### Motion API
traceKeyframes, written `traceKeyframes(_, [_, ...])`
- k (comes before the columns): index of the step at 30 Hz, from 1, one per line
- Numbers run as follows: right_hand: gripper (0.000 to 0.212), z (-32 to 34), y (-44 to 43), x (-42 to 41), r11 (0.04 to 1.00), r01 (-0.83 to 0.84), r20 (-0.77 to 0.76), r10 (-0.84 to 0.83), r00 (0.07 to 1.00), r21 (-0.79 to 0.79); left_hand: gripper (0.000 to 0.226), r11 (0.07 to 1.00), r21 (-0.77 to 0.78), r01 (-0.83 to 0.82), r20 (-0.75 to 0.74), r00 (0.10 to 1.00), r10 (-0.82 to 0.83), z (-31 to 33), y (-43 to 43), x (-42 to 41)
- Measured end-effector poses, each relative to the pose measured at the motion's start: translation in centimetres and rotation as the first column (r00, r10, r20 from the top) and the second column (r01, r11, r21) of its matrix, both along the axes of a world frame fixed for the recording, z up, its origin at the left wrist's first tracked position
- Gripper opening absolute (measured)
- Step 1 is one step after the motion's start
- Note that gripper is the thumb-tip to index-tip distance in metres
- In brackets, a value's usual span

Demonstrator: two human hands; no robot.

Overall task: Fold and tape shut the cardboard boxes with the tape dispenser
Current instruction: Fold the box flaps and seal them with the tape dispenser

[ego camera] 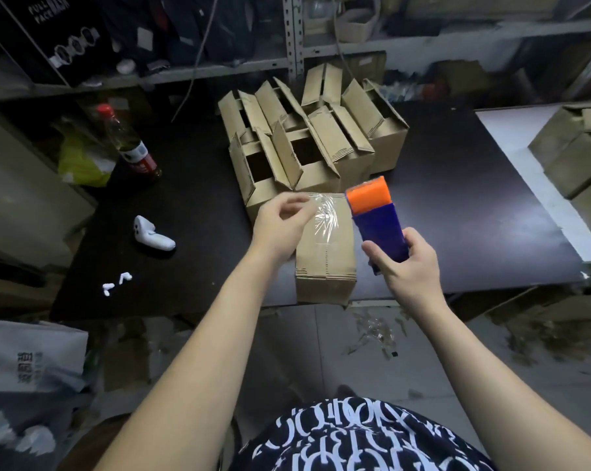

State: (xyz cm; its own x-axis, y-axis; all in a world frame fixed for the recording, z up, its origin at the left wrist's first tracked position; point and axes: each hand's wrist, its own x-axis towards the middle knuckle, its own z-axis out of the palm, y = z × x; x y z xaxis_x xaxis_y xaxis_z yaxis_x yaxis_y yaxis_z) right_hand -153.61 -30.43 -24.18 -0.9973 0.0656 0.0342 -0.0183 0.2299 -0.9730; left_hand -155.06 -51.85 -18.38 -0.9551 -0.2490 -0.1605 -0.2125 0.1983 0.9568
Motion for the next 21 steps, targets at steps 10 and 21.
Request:
traceKeyframes(10, [0.047,0.6,-0.6,1.3,0.980,-0.168,-0.179,0.186,0.966,0.109,0.015,0.893,0.150,0.424,-0.041,0.905,-0.423,3.9,-1.0,-1.9])
traceKeyframes(21, [0.050,0.4,-0.4,0.6,0.936,-0.134,-0.321,0.243,0.915,0.325,0.014,0.967,-0.119,0.227,-0.097,0.966,-0.238,3.6,-0.2,-1.3])
